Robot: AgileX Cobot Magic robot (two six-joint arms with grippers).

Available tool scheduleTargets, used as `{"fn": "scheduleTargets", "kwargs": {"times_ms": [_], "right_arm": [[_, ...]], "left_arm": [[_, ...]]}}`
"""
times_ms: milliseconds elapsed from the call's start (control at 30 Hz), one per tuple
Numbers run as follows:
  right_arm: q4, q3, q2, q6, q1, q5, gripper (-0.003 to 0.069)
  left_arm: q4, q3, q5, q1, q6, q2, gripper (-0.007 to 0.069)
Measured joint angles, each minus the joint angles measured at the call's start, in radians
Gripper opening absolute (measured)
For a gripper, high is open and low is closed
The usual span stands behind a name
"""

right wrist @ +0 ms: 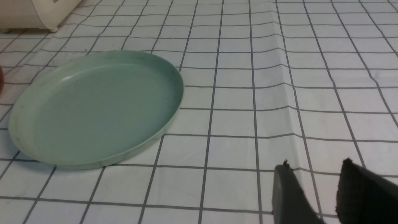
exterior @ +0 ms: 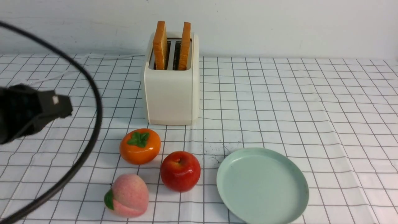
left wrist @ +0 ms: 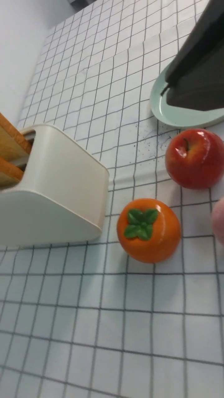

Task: Take toasted bread from bread machine on white checkered table place on plate.
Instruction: 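Reach for a toast slice standing in the toaster with the left gripper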

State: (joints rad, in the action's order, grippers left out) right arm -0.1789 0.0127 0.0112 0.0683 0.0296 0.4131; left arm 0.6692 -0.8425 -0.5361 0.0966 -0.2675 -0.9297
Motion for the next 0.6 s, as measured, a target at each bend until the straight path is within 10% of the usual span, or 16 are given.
{"fn": "scheduleTargets", "kwargs": {"times_ms": [600], "right_arm": [[0.002,0.000,0.000,0.000,0.000,-0.004,0.0240]], "left_arm": [[0.012,-0.086,0.121,0.187,-0.098,-0.190,-0.0013]]}}
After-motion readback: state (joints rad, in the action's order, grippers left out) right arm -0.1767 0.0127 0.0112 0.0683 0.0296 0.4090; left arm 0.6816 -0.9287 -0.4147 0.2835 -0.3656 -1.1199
